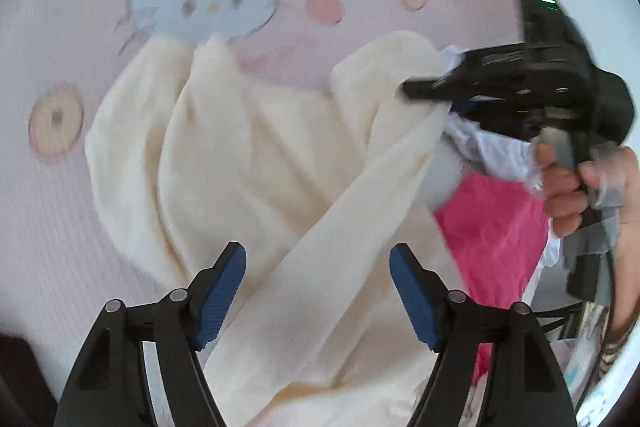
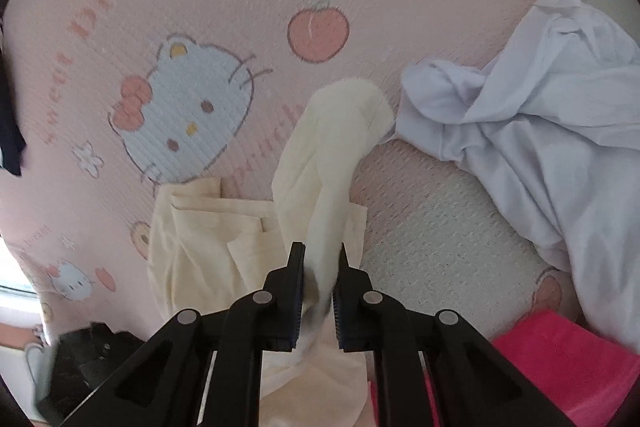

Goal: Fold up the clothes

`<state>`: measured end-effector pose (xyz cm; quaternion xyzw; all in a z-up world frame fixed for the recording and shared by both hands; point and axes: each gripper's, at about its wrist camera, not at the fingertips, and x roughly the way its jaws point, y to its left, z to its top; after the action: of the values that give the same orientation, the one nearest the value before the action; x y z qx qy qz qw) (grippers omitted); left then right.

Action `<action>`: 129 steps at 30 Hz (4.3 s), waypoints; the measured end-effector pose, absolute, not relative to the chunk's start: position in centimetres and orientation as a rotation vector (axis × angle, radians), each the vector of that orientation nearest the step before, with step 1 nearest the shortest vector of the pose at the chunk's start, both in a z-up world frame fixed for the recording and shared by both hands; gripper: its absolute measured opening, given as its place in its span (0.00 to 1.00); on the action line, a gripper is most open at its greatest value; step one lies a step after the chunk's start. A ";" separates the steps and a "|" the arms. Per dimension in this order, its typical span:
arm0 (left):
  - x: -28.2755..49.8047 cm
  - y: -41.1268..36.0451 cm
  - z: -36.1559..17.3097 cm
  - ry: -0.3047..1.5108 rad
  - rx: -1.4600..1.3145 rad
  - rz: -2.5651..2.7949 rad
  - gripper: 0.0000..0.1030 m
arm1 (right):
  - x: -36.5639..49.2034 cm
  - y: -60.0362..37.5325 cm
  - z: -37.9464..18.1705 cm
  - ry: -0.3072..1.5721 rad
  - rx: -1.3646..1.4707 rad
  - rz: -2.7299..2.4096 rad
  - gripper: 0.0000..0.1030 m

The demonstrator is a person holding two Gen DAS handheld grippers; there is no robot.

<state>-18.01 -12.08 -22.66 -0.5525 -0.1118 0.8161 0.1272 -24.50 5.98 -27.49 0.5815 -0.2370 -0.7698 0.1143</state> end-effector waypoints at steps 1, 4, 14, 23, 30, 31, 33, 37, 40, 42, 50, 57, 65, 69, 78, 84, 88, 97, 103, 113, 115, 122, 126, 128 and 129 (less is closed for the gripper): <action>-17.9 -12.3 -22.8 -0.336 -1.608 2.370 0.71 | -24.4 6.3 -27.4 -0.722 1.691 -2.260 0.10; -17.5 -12.9 -23.4 -0.367 -1.610 2.354 0.71 | -24.2 7.1 -27.1 -0.742 1.686 -2.258 0.10; -15.1 -11.8 -23.5 -0.154 -1.598 2.442 0.62 | -24.8 7.5 -29.9 -0.890 1.796 -2.131 0.38; -12.9 -10.8 -23.2 0.058 -1.566 2.539 0.37 | -25.7 7.1 -32.2 -0.983 1.814 -2.136 0.42; -12.4 -12.7 -23.4 -0.217 -1.594 2.522 0.13 | -25.7 3.6 -31.0 -0.820 1.731 -2.200 0.06; -12.3 -12.8 -23.2 -0.234 -1.586 2.532 0.12 | -25.6 3.1 -30.6 -0.780 1.722 -2.225 0.05; -11.9 -13.0 -22.7 -0.263 -1.581 2.543 0.10 | -25.2 2.3 -29.6 -0.701 1.676 -2.273 0.05; -10.9 -13.8 -20.5 -0.339 -1.531 2.571 0.08 | -24.2 1.8 -26.6 -0.668 1.558 -2.374 0.04; -9.9 -15.1 -18.1 -0.359 -1.477 2.603 0.08 | -23.7 1.6 -23.9 -0.723 1.489 -2.373 0.04; -9.3 -16.0 -16.8 -0.374 -1.453 2.614 0.08 | -23.6 1.2 -22.1 -0.737 1.455 -2.356 0.04; -7.4 -21.1 -12.6 -0.568 -1.354 2.689 0.08 | -22.2 -4.3 -14.9 -0.562 1.319 -2.335 0.04; -5.3 -24.3 -10.5 -0.670 -1.306 2.782 0.08 | -21.8 -9.7 -11.2 -0.598 1.244 -2.224 0.04; -3.8 -30.1 -6.8 -0.773 -1.247 2.948 0.07 | -23.2 -17.9 -7.6 -0.631 1.172 -2.099 0.04; -3.1 -31.4 -5.5 -0.630 -1.305 3.118 0.07 | -23.6 -22.7 -5.1 -0.593 1.123 -2.055 0.04; -1.9 -33.7 -4.8 -0.685 -1.358 3.118 0.07 | -22.9 -29.7 -4.6 -0.385 1.142 -2.041 0.25; -2.7 -34.1 -5.5 -0.891 -1.384 3.005 0.17 | -21.7 -30.2 -3.4 -0.329 1.133 -1.963 0.69; -3.5 -33.7 -6.6 -0.963 -1.409 2.980 0.69 | -20.7 -29.8 -2.2 -0.192 1.107 -1.985 0.69; -4.4 -33.1 -8.2 -1.148 -1.373 2.911 0.70 | -21.1 -25.2 -3.1 -0.150 1.161 -2.068 0.70; -5.6 -32.5 -9.2 -1.174 -1.393 2.911 0.70 | -21.7 -21.7 -6.6 -0.179 1.260 -2.077 0.75; -9.0 -29.1 -12.4 -1.079 -1.600 2.843 0.70 | -23.0 -14.9 -16.4 -0.229 1.459 -2.061 0.75; -9.8 -28.2 -12.6 -1.018 -1.634 2.843 0.70 | -23.2 -13.3 -18.1 -0.271 1.503 -2.058 0.75; -13.0 -24.3 -14.2 -0.861 -1.728 2.793 0.70 | -23.1 -8.5 -24.1 -0.407 1.627 -2.026 0.75; -15.2 -21.6 -15.8 -0.743 -1.783 2.742 0.70 | -23.2 -6.6 -27.8 -0.497 1.741 -1.976 0.75; -16.1 -20.5 -16.5 -0.707 -1.791 2.716 0.70 | -23.6 -6.0 -29.1 -0.538 1.816 -1.940 0.75; -16.5 -19.9 -16.8 -0.679 -1.804 2.711 0.70 | -23.8 -5.7 -29.5 -0.554 1.839 -1.921 0.75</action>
<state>-16.53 -19.95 -16.75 -0.5400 -0.2032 0.8116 -0.0922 -23.79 -5.73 -29.51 0.6616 -0.1995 -0.6914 0.2110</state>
